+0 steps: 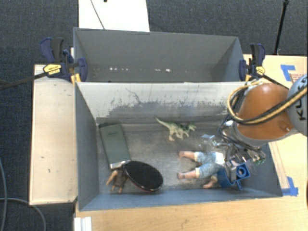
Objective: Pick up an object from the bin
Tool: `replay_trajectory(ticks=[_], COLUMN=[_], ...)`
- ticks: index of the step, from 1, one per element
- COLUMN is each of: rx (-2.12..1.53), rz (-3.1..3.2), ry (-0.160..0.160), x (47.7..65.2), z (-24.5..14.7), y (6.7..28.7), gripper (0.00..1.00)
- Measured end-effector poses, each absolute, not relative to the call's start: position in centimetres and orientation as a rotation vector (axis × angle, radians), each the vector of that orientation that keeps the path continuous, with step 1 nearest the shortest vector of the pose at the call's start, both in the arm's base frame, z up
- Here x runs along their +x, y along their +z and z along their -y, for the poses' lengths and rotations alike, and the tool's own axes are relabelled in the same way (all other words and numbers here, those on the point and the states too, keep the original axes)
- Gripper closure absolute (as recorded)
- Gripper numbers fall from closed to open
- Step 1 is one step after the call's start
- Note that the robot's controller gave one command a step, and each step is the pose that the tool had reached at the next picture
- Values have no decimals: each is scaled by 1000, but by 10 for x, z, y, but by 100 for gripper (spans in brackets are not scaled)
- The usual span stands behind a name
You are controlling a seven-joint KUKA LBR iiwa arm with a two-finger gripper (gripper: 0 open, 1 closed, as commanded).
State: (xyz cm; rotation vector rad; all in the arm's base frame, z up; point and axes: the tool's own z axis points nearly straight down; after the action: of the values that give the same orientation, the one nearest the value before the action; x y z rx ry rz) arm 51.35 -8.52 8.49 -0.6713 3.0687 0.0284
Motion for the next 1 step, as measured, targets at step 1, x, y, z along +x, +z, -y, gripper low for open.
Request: replay_trajectory(ticks=[1], rx=[-675], rz=[-3071], ry=[24], x=[512], z=[85], y=[87], gripper=[100])
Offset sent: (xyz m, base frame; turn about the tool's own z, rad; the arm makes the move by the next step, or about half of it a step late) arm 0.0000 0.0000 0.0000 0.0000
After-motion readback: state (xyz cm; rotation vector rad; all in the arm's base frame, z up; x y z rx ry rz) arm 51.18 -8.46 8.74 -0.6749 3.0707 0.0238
